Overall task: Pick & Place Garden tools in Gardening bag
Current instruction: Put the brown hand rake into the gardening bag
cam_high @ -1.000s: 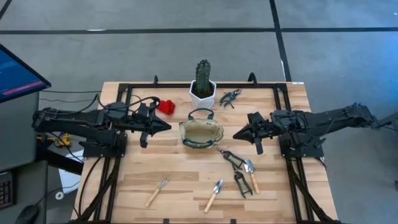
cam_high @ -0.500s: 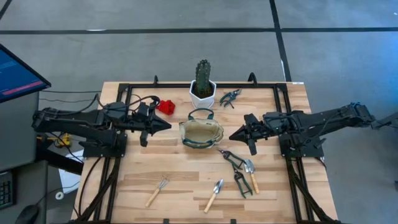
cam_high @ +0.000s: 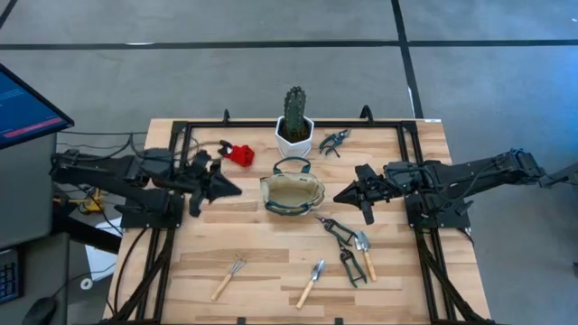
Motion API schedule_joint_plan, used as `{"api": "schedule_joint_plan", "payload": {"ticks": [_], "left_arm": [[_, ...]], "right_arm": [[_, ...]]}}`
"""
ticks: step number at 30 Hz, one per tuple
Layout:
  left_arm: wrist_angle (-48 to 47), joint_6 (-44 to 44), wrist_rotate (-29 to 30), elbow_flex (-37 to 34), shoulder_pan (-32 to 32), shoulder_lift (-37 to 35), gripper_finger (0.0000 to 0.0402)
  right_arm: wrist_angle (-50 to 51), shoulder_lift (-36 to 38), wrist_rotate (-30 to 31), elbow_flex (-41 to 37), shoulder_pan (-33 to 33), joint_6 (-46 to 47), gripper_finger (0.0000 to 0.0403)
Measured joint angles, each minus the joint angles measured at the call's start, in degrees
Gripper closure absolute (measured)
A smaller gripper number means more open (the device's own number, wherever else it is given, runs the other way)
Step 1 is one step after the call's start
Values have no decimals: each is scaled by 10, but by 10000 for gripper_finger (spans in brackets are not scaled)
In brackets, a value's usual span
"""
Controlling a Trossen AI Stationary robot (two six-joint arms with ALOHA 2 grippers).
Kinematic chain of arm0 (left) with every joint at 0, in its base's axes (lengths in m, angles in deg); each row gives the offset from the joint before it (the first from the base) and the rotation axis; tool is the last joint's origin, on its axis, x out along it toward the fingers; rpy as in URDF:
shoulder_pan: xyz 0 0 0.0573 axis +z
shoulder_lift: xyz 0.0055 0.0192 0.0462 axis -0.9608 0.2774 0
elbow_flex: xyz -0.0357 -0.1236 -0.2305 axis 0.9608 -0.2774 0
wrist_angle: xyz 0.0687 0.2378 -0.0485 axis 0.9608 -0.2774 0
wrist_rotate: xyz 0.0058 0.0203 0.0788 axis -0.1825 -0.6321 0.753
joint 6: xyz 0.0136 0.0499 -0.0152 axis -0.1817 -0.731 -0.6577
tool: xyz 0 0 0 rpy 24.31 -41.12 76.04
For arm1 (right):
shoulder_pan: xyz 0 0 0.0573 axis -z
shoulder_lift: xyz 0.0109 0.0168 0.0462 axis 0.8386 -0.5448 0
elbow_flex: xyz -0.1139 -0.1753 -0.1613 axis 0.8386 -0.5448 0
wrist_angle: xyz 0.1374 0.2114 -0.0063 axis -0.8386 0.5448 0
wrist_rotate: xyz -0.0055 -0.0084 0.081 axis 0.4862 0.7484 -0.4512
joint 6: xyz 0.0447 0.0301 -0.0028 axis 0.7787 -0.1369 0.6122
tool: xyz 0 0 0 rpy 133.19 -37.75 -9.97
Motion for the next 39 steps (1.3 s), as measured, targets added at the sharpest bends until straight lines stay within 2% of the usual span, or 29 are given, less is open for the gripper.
{"api": "schedule_joint_plan", "payload": {"ticks": [5, 12, 15, 21, 26, 31, 34, 39], "left_arm": [[-83, 86, 36, 43, -87, 50, 400], [-156, 191, 26, 101, -164, 128, 400], [-201, 260, 6, 104, -193, 142, 400], [-293, 430, 40, 104, -268, 167, 400], [-293, 536, 91, 104, -312, 208, 400], [-293, 602, 118, 104, -315, 267, 400], [-293, 633, 96, 104, -313, 310, 400], [-293, 680, 5, 104, -320, 371, 400]], "right_arm": [[2, 0, 0, 0, 0, 0, 403], [2, 0, 0, 0, 17, 0, 403], [2, 0, 0, 0, 25, 0, 403], [2, 0, 0, 0, 34, 0, 403], [6, 0, 0, 0, 33, -4, 403], [39, 0, 0, 0, 33, -6, 403], [66, 0, 0, 0, 30, -6, 403], [111, 0, 0, 0, 20, -5, 403]]}}
